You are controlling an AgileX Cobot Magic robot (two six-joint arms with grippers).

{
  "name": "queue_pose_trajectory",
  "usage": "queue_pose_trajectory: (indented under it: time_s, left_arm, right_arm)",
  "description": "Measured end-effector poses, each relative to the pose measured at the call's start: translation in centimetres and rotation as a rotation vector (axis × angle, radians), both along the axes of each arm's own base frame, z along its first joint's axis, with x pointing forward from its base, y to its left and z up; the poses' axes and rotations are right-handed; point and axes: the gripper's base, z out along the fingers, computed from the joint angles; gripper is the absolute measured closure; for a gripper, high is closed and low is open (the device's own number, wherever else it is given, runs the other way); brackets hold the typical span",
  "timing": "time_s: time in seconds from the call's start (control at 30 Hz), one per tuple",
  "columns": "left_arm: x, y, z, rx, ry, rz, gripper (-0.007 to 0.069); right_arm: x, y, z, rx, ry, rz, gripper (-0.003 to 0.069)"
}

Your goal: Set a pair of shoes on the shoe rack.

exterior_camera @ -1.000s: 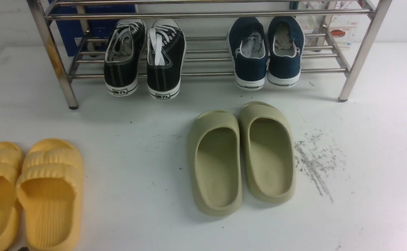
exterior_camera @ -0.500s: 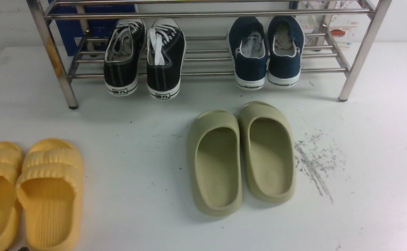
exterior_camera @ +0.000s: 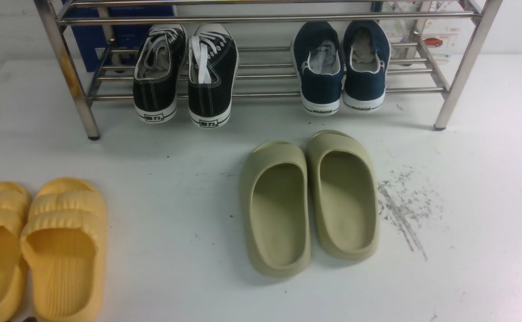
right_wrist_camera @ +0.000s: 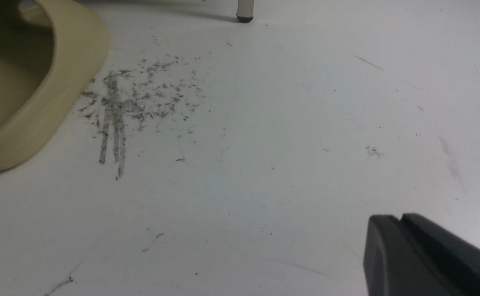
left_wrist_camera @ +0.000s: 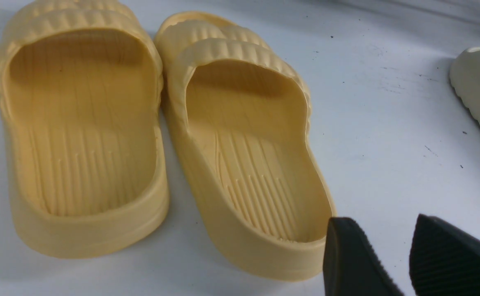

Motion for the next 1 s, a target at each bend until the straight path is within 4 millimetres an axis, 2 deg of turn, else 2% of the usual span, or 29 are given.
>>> queue_pose_trajectory:
  time_s: [1.0]
  left_arm:
    - [0.0,0.0,0.0,0.0,0.0,0.0,0.0386]
  right_arm:
    - [0.0,0.0,0.0,0.005,-0.001,-0.001,0.055]
